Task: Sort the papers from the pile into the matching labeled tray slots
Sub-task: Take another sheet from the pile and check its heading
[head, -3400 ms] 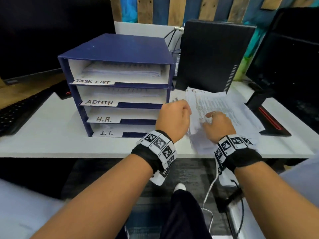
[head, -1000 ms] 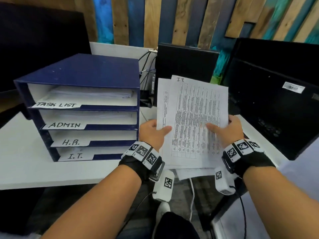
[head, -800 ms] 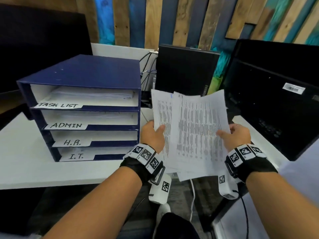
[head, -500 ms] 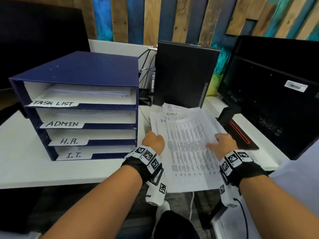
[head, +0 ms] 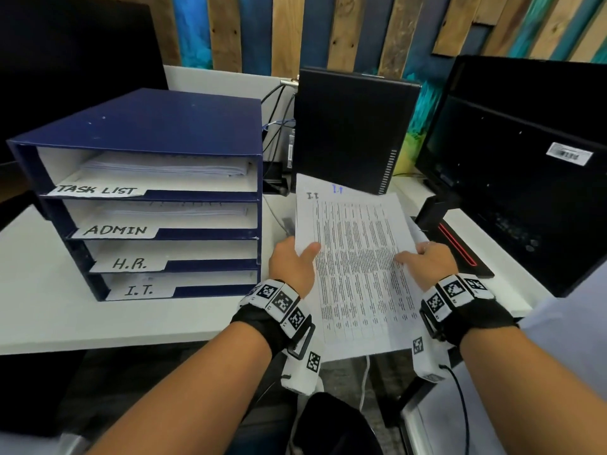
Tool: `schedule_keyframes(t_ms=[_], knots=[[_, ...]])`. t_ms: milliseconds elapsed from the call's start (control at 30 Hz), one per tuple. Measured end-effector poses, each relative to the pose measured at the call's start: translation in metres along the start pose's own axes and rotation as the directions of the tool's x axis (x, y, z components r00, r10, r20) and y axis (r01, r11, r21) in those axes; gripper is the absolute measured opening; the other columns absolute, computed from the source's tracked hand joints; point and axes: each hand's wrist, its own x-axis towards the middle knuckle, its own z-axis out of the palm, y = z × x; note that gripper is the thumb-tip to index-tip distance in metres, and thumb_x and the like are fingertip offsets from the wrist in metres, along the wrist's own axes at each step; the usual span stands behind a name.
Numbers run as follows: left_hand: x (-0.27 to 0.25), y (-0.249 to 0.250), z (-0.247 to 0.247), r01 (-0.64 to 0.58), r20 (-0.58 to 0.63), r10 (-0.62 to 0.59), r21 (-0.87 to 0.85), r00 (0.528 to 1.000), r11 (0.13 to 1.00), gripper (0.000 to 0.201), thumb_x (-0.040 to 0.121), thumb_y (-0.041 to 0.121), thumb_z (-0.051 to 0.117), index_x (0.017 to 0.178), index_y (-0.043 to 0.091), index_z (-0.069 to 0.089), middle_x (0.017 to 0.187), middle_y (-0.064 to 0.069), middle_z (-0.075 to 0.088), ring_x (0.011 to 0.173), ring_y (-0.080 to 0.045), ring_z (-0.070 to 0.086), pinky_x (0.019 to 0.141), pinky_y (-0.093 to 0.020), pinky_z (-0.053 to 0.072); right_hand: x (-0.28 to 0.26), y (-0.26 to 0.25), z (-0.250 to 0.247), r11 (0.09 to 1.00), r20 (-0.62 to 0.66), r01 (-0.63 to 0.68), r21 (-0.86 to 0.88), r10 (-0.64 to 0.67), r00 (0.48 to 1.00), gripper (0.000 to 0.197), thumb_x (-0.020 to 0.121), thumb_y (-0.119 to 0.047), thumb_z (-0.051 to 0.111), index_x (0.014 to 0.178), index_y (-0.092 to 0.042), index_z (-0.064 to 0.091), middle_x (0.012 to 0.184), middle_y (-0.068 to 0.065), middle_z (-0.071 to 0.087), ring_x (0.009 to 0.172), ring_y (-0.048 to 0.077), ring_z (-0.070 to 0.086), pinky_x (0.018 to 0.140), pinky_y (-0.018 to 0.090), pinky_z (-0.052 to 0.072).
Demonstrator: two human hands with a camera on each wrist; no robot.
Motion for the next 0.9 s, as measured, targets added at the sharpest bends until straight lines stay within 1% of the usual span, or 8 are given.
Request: schedule_keyframes(t_ms=[133,267,333,400,500,667,767,900], knots=[[-0.015,0.014,-0.007,-0.108,0.022,0.113,-0.158,0.993,0.982,0.024,0.099,0.033,0.055,0.116,0.021,0.067,0.1,0.016,0.068,0.089,0.005,0.063,0.076,-0.017,0.05,-0.01,-0.006,-0.016,0.961,-0.018,0.076,0.266,-0.074,0.997,0.022,0.088,-0.023,0.074,0.096,-0.006,0.064,0.089,0.003,0.067,0.089,0.025,0.065,0.063,0.028,0.044],[-0.023,0.025,-0.019,-0.171,-0.037,0.167,-0.189,0.985,0.967,0.032,0.099,0.039,0.053,0.092,0.013,0.07,0.081,0.008,0.07,0.063,0.009,0.059,0.057,-0.003,0.043,-0.024,-0.011,-0.025,0.879,-0.033,0.147,0.453,-0.148,0.988,0.047,0.084,-0.017,0.079,0.124,-0.016,0.054,0.106,0.002,0.074,0.094,0.015,0.071,0.088,0.04,0.055],[-0.027,0.027,-0.025,-0.188,-0.067,0.178,-0.178,0.982,0.966,0.035,0.099,0.037,0.054,0.082,0.008,0.066,0.074,0.002,0.068,0.055,0.004,0.055,0.051,-0.006,0.04,-0.037,-0.014,-0.029,0.853,-0.02,0.185,0.488,-0.201,0.979,0.05,0.085,-0.016,0.078,0.129,-0.02,0.055,0.106,-0.001,0.075,0.094,0.015,0.074,0.091,0.045,0.057],[-0.033,0.026,-0.033,-0.204,-0.074,0.194,-0.165,0.978,0.965,0.017,0.097,0.032,0.058,0.096,0.017,0.067,0.087,0.014,0.069,0.072,0.01,0.061,0.063,-0.007,0.047,-0.053,-0.018,-0.031,0.837,0.005,0.221,0.5,-0.258,0.966,0.035,0.089,-0.015,0.074,0.121,-0.021,0.063,0.107,-0.003,0.076,0.095,0.016,0.074,0.091,0.048,0.057],[-0.042,0.021,-0.047,-0.199,-0.087,0.189,-0.124,0.978,0.972,0.022,0.095,0.028,0.063,0.114,0.019,0.066,0.104,0.015,0.069,0.093,0.002,0.066,0.078,-0.019,0.054,-0.079,-0.022,-0.03,0.79,0.063,0.211,0.575,-0.3,0.952,0.025,0.091,-0.01,0.07,0.115,-0.018,0.068,0.11,0.002,0.076,0.1,0.022,0.074,0.093,0.052,0.056],[-0.063,0.006,-0.077,-0.156,-0.217,0.118,-0.163,0.969,0.974,0.019,0.095,0.035,0.061,0.102,0.02,0.07,0.091,0.016,0.07,0.083,0.0,0.066,0.069,-0.018,0.052,-0.119,-0.029,-0.013,0.735,0.104,0.211,0.645,-0.358,0.928,0.041,0.086,0.004,0.07,0.121,-0.014,0.064,0.114,0.0,0.075,0.104,0.021,0.072,0.094,0.051,0.056],[-0.071,-0.01,-0.097,-0.124,-0.309,0.076,-0.139,0.948,0.982,0.02,0.096,0.034,0.06,0.099,0.016,0.069,0.09,0.009,0.071,0.08,-0.005,0.067,0.063,-0.014,0.048,-0.143,-0.035,0.012,0.727,0.16,0.217,0.651,-0.411,0.898,0.031,0.093,-0.005,0.066,0.117,-0.024,0.065,0.118,-0.002,0.073,0.11,0.019,0.069,0.098,0.049,0.053],[-0.081,-0.033,-0.131,-0.061,-0.363,0.067,0.026,0.929,0.998,0.023,0.098,0.032,0.057,0.1,0.013,0.069,0.092,0.004,0.07,0.082,-0.014,0.066,0.075,-0.028,0.053,-0.167,-0.044,0.051,0.809,0.24,0.233,0.539,-0.413,0.878,0.027,0.1,-0.014,0.059,0.124,-0.025,0.064,0.12,-0.006,0.071,0.11,0.015,0.068,0.098,0.046,0.053]])
